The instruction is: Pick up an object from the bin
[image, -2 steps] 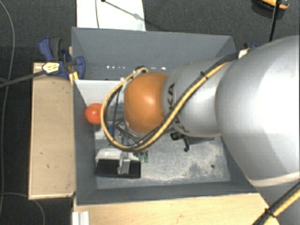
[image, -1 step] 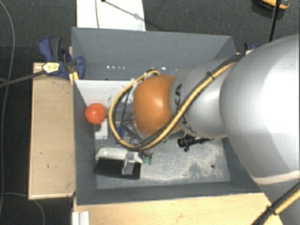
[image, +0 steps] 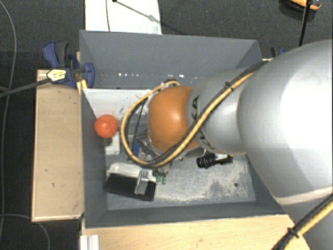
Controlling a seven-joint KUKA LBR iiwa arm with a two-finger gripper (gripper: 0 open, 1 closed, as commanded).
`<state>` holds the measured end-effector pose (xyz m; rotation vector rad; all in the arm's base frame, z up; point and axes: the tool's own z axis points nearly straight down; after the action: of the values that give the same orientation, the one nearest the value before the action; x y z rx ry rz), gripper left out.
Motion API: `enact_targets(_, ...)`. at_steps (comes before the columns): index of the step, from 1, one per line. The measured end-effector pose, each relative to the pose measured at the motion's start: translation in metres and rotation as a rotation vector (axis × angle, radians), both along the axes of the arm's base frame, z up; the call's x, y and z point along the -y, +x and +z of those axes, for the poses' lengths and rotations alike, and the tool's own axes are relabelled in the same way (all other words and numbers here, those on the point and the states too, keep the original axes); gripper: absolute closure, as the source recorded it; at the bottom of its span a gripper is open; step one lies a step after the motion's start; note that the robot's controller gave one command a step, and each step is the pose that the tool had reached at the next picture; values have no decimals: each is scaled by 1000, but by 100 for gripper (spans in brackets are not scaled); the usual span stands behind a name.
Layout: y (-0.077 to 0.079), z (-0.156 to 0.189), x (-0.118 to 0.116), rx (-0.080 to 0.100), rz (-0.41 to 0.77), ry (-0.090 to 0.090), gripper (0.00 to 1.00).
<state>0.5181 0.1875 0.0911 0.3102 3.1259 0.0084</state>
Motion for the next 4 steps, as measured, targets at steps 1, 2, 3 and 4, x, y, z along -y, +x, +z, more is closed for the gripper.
enact_targets(1, -6, -7, -4, 0, 254, -3, 0)
enact_targets(2, -7, -15, -21, 7, 338, -1, 0)
enact_targets(3, -16, -10, -23, 17, 58, 3, 100)
enact_targets(4, -16, -10, -23, 17, 54, 3, 100)
